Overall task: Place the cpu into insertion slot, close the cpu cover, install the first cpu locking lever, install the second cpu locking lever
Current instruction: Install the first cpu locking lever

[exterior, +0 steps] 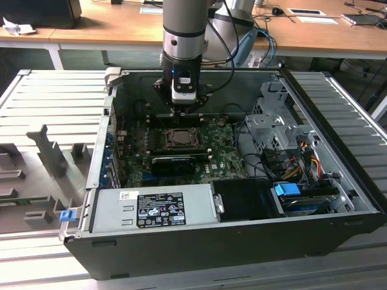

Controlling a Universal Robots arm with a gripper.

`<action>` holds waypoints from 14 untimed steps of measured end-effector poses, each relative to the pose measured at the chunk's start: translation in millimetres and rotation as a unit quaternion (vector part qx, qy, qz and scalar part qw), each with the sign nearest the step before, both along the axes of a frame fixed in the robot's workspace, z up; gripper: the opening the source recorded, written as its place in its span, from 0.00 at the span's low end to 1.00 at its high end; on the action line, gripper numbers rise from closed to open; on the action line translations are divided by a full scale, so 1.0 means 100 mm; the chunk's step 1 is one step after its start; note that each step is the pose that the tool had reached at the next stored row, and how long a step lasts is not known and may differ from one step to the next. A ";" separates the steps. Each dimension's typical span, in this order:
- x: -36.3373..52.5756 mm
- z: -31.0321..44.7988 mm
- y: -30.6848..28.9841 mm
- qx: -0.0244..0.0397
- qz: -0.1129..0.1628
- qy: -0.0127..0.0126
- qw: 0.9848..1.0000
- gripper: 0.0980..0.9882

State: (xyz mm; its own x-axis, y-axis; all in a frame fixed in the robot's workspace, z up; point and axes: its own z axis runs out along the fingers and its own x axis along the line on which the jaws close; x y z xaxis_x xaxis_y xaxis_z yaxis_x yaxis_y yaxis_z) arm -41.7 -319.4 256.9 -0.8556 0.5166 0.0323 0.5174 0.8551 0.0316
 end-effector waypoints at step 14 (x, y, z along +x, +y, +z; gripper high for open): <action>0.000 -0.001 0.000 0.000 0.167 0.000 0.986 0.01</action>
